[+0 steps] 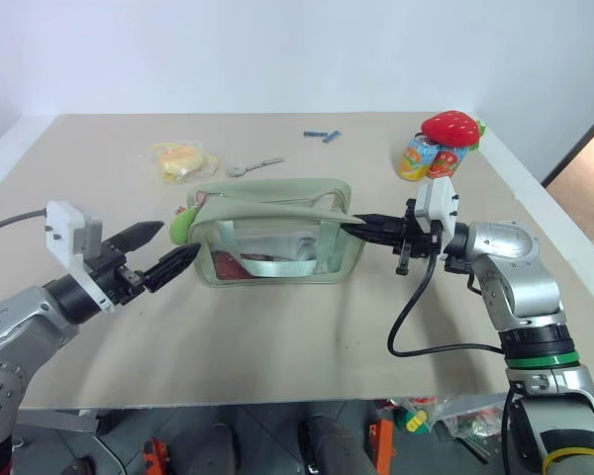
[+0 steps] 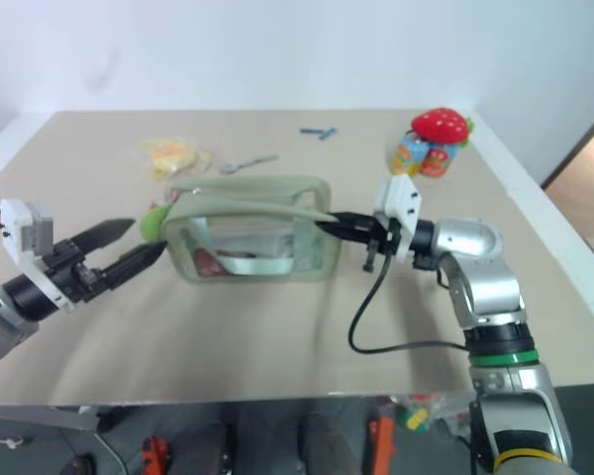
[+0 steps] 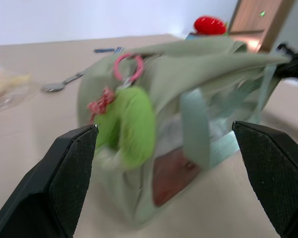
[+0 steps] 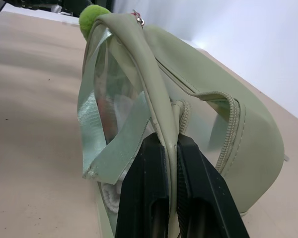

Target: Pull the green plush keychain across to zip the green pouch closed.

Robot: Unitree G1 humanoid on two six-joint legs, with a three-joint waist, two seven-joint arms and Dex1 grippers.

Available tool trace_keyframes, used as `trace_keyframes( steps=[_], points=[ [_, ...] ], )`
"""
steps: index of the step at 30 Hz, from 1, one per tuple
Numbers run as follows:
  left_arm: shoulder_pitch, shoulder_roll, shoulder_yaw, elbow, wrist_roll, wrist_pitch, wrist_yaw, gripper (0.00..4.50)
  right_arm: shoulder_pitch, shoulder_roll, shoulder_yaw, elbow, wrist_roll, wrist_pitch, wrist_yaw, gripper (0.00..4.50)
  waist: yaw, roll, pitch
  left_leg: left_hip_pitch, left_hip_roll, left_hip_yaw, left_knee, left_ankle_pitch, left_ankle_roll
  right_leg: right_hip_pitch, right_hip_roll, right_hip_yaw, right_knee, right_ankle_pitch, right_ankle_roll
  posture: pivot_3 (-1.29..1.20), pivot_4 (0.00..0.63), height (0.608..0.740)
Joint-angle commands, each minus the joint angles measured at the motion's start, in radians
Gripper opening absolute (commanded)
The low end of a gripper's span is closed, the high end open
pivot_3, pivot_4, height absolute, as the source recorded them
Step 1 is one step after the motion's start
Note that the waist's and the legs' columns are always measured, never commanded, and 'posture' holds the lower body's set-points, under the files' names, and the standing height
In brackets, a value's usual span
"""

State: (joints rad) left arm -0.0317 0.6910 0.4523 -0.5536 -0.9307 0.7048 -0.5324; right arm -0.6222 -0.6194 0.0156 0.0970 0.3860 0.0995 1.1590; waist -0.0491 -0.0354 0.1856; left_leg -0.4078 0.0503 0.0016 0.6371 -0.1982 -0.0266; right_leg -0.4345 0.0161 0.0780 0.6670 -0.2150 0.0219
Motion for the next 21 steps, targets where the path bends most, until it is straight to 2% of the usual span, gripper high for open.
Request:
trace_keyframes(
  steps=[1,13,14,18,21],
  points=[
    [-0.022,-0.002,0.004,0.033,0.029,-0.052,-0.025,4.24,-0.043,-0.001,-0.007,-0.006,-0.003,-0.024,0.014,0.01,0.001,0.000,0.000,0.000,0.000,0.000,0.000,0.000,0.000,0.000,0.000,0.000,0.000,0.000,0.000,0.00,0.150,0.740],
    [-0.085,-0.039,-0.035,0.134,0.083,-0.109,-0.042,0.26,-0.044,-0.003,-0.007,-0.005,-0.015,-0.029,0.019,0.00,0.000,0.000,0.000,0.000,0.000,0.001,-0.001,0.000,0.000,-0.001,0.000,0.001,0.000,0.000,0.000,0.00,0.150,0.740],
    [-0.095,-0.032,-0.027,0.136,0.077,-0.110,-0.052,0.09,-0.040,-0.005,-0.009,-0.009,-0.015,-0.028,0.019,0.00,0.000,0.000,0.000,0.000,0.000,0.001,-0.001,0.000,0.000,-0.001,0.000,0.001,0.000,0.000,0.000,0.00,0.150,0.740],
    [-0.175,-0.002,0.006,0.149,0.019,-0.087,-0.075,0.09,-0.032,-0.010,-0.011,-0.013,-0.016,-0.027,0.021,0.00,0.001,0.000,0.000,0.000,0.000,0.001,-0.001,0.000,0.000,-0.001,0.000,0.001,0.000,0.000,0.000,0.00,0.150,0.740],
    [-0.314,0.034,-0.014,0.157,-0.048,-0.042,-0.073,0.09,-0.030,-0.016,-0.008,-0.012,-0.021,-0.027,0.024,0.00,0.001,-0.001,0.000,-0.001,0.000,0.000,-0.001,0.000,0.000,-0.001,0.000,0.001,0.000,0.000,0.000,0.00,0.150,0.740]
  ],
)
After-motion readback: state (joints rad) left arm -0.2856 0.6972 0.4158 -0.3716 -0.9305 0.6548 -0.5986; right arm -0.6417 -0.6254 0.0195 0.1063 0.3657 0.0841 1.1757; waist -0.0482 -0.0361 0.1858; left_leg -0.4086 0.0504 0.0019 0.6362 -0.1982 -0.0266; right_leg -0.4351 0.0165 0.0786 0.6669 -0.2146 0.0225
